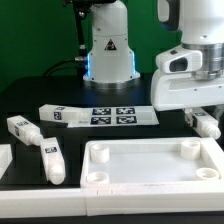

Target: Assemble desk

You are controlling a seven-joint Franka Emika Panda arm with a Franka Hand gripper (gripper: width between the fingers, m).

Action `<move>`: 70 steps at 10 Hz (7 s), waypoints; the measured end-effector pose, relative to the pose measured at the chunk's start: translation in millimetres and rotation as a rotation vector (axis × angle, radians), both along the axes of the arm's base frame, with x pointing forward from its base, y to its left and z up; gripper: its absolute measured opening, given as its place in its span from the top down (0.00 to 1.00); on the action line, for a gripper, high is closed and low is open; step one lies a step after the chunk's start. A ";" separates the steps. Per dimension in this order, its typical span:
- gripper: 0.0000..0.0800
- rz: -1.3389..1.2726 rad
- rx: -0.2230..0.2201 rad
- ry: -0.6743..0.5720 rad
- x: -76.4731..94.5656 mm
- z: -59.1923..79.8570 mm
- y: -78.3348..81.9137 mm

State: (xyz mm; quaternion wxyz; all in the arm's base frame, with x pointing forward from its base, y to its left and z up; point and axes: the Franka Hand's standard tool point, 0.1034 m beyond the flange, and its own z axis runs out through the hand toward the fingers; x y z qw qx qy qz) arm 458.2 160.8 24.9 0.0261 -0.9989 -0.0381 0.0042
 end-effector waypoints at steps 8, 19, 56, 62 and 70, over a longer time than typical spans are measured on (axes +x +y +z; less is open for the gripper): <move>0.64 0.875 -0.007 0.009 -18.6 -1.5 -11.2; 0.64 1.765 -0.006 0.036 -35.5 -11.2 -23.0; 0.19 -0.333 -0.031 0.104 19.5 26.4 -61.2; 0.19 -0.635 0.069 0.186 14.1 11.8 -72.1; 0.19 -0.481 0.247 0.713 12.0 8.9 -83.2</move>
Offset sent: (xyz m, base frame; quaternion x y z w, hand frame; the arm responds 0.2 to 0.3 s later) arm 0.0000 0.0000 0.0000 0.0000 0.0000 -0.1938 0.9810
